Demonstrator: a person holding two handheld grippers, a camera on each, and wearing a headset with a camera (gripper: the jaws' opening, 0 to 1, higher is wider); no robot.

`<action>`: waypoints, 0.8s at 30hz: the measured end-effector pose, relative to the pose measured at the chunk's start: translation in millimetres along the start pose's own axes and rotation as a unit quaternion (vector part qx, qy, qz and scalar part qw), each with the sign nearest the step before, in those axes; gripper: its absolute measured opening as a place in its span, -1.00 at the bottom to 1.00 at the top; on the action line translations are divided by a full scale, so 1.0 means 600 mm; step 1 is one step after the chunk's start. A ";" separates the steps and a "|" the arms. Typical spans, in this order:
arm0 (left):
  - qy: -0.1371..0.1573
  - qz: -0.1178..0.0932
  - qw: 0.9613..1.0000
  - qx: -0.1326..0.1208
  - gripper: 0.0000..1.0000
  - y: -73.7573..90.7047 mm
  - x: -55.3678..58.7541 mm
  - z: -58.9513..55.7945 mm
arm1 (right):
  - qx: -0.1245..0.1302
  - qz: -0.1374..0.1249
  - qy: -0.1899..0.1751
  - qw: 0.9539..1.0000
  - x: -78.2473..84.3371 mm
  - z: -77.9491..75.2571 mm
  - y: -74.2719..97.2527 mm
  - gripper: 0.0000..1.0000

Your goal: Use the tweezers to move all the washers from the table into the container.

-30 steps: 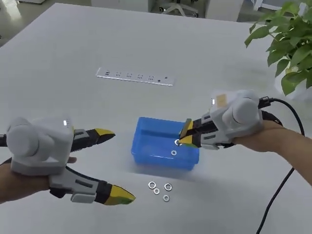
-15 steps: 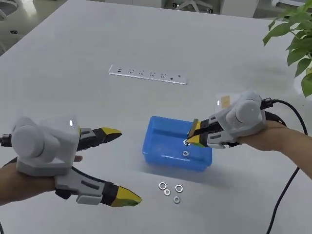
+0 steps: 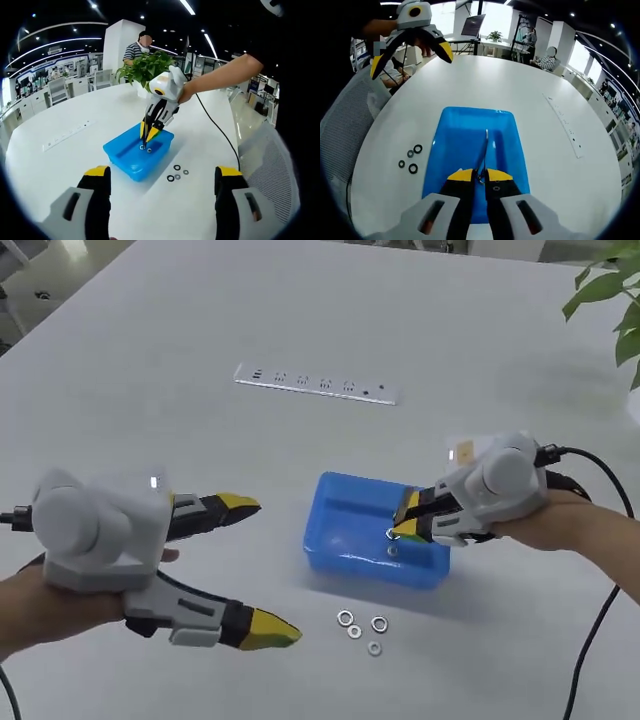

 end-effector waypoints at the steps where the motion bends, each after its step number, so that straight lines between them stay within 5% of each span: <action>1: -0.002 -0.001 1.000 -0.001 0.78 -0.003 -0.002 0.004 | 0.000 -0.002 0.000 1.000 0.000 0.000 0.000 -0.83; 24: -0.065 -0.001 0.997 0.046 0.01 -0.078 -0.067 0.067 | -0.001 -0.007 0.003 1.000 -0.002 0.002 -0.001 -0.83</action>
Point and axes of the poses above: the centre of the closed fingertips' face, and the gripper's own axes: y roughly backward along the fingers, z roughly to its left, x roughly out of its underside, the point moved 2 cm from there along y, roughly backward along the fingers, and after that the axes turned 8 degrees about x, right-handed, at the moved point
